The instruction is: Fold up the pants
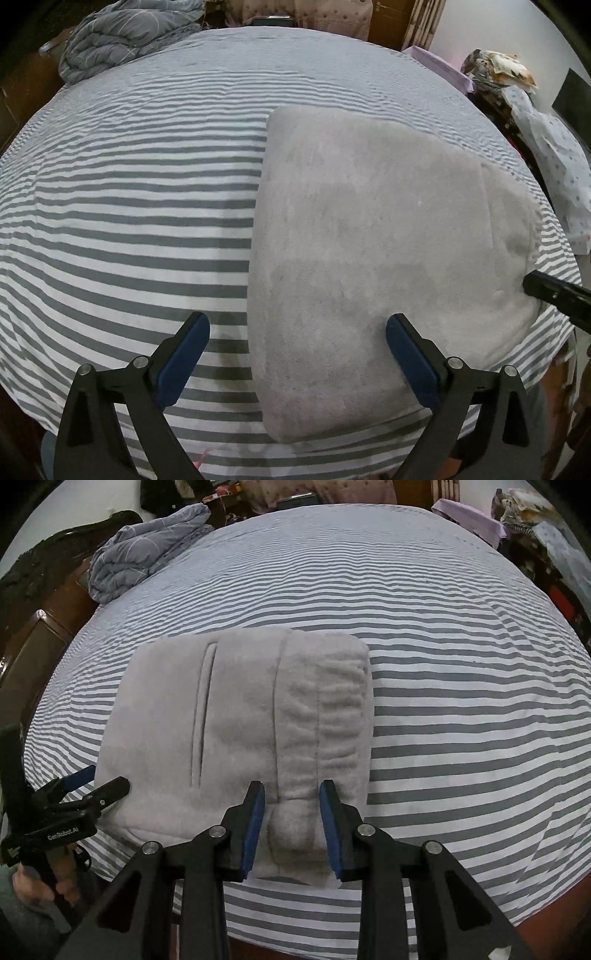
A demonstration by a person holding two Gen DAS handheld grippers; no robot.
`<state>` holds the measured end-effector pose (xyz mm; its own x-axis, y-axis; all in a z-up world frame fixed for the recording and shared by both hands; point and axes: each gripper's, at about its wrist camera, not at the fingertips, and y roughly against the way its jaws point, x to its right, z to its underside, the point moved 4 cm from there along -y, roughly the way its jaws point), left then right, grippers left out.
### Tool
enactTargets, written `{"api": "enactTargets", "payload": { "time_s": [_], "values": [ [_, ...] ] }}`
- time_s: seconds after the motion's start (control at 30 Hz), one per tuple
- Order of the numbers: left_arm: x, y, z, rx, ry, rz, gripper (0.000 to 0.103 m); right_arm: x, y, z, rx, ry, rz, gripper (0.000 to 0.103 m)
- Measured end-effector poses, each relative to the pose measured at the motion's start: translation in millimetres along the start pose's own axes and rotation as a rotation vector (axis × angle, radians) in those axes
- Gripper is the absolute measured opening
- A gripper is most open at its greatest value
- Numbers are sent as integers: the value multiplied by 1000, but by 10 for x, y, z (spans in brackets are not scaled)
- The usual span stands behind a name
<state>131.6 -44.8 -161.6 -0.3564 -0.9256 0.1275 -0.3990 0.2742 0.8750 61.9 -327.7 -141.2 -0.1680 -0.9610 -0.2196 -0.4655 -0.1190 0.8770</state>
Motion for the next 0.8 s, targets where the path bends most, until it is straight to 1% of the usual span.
{"api": "enactTargets", "payload": {
  "time_s": [0.1, 0.13, 0.2, 0.3, 0.37, 0.4, 0.43, 0.5, 0.6, 0.7, 0.8],
  "values": [
    [-32, 147, -94, 35, 9, 33, 97, 9, 33, -50, -15, -28, -65, 39],
    [-49, 191, -129, 46, 14, 48, 97, 7, 53, -71, -18, -30, -79, 41],
    [-103, 249, -203, 55, 30, 74, 96, 16, 124, -108, -13, -37, -109, 42],
    [-189, 259, -280, 50, 55, 90, 97, 37, 284, -131, 12, -50, -170, 45],
    [-220, 243, -328, 48, 61, 98, 97, 109, 346, -126, 20, -71, -168, 52],
    [-228, 233, -338, 44, 63, 101, 97, 152, 350, -125, 19, -79, -155, 63],
    [-224, 211, -352, 38, 64, 119, 97, 211, 334, -117, 10, -86, -153, 71],
    [-230, 190, -368, 25, 66, 161, 97, 318, 265, -94, -23, -114, -182, 72],
    [-244, 146, -403, 9, 91, 230, 97, 443, 107, -35, -89, -171, -296, 72],
    [-306, 59, -459, -12, 127, 263, 97, 535, 9, -8, -90, -216, -335, 78],
    [-354, -21, -488, -32, 148, 271, 97, 618, -99, -3, -94, -245, -378, 80]
  ]
}}
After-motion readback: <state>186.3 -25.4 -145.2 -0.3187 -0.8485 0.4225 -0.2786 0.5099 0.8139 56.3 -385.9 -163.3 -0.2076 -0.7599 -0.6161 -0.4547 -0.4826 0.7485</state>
